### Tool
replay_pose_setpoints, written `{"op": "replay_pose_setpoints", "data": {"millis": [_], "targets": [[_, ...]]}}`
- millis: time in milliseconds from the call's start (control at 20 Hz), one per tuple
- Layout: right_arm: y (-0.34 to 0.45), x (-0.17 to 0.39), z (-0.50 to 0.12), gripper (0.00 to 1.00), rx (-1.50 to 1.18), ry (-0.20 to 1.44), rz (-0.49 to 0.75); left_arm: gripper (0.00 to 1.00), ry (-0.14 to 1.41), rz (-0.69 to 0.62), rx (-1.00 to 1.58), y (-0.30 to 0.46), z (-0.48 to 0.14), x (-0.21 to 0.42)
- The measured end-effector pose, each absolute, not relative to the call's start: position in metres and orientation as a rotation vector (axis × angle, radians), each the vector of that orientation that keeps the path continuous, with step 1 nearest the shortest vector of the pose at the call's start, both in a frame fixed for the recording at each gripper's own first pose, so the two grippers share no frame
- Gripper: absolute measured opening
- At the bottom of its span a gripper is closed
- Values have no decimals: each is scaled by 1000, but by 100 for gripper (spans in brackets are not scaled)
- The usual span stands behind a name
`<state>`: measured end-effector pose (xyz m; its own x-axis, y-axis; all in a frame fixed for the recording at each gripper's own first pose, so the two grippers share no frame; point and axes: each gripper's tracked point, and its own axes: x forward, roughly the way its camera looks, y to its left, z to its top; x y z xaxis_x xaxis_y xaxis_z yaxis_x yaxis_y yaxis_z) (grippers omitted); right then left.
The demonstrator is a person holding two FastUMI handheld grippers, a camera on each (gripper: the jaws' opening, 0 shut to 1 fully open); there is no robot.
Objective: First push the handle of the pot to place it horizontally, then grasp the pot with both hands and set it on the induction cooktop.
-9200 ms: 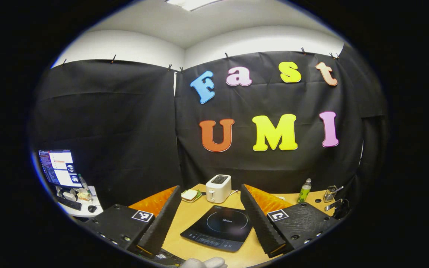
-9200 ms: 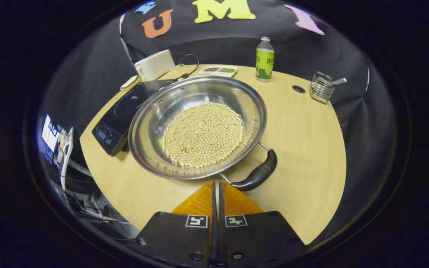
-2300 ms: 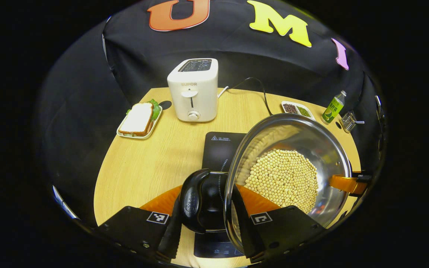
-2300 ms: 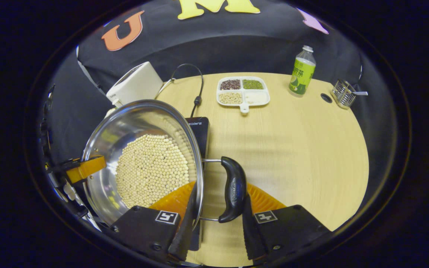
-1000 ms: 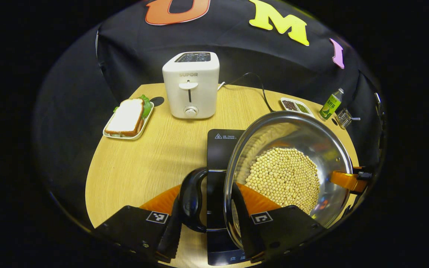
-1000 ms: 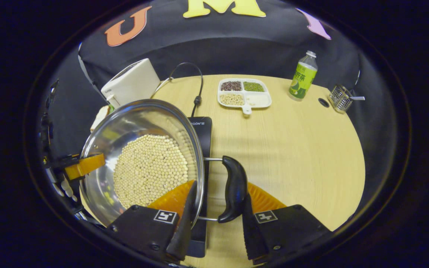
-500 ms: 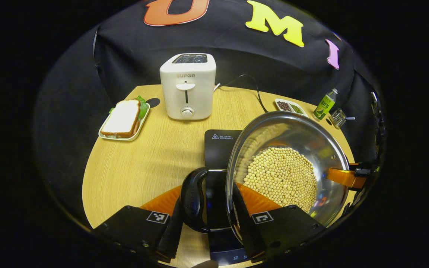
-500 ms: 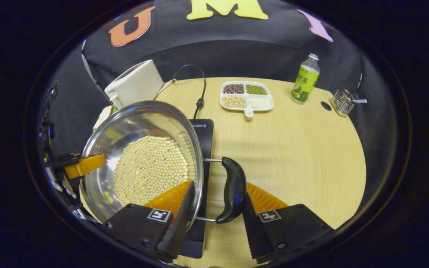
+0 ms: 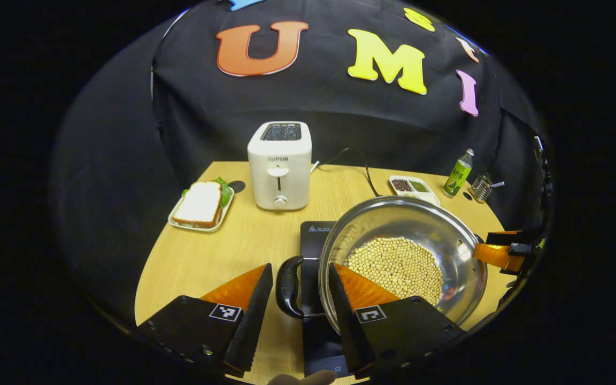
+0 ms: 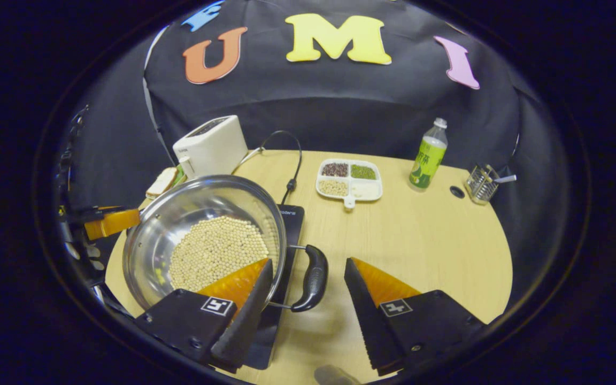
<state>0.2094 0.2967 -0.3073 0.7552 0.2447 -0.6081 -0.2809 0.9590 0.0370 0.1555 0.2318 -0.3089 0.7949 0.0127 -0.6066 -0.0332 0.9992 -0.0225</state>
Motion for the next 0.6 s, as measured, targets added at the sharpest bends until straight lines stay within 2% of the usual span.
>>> {"op": "replay_pose_setpoints", "data": {"millis": [100,200,250,300,350,450,550,600], "targets": [[295,200,-289,85,-76,596,331,62,568,103,-1,240,-280,145],[287,191,-271,88,-92,552,355,64,527,165,34,243,-260,128],[281,189,-260,88,-106,516,355,77,502,190,61,244,-250,122],[276,187,-249,85,-125,482,353,94,477,206,88,241,-238,114],[268,185,-239,85,-147,451,346,98,448,214,115,236,-225,109],[258,173,-216,89,-159,392,368,94,416,212,169,223,-204,94],[243,166,-186,87,-152,316,363,96,354,176,145,196,-175,81],[231,163,-173,90,-156,283,361,96,325,161,126,180,-163,77]]}}
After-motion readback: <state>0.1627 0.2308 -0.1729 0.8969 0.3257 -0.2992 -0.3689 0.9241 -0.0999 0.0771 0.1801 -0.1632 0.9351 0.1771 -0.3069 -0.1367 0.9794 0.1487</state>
